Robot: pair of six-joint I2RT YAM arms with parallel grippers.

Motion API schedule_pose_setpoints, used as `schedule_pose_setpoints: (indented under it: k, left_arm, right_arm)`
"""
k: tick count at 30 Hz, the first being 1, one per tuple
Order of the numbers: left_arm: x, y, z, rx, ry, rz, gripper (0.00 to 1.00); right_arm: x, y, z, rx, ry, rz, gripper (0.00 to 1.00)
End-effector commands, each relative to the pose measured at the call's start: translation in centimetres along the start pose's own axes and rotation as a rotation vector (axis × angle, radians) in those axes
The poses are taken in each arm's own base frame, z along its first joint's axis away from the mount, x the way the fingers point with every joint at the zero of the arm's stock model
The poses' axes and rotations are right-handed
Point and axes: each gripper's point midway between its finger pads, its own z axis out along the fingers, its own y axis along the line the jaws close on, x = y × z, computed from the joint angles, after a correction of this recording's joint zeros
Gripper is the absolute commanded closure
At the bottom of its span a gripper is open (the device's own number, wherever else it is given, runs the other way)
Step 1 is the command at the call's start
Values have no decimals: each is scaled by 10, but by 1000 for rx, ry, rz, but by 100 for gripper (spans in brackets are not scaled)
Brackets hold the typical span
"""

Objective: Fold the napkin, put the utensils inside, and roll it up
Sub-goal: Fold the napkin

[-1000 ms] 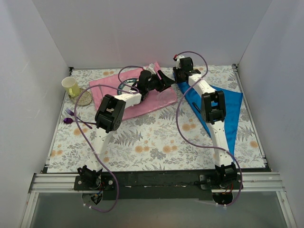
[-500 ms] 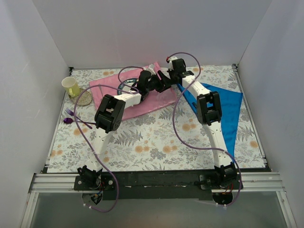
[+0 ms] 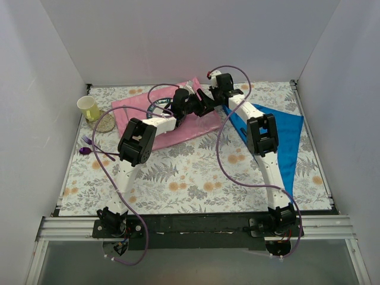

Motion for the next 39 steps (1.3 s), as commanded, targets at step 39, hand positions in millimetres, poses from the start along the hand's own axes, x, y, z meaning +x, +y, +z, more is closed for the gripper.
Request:
schedule_pose_setpoints:
  k: [39]
  left_arm:
    - [-15, -47, -13, 88, -13, 12, 49]
  right_arm:
    - [2, -21, 13, 54, -20, 86, 64]
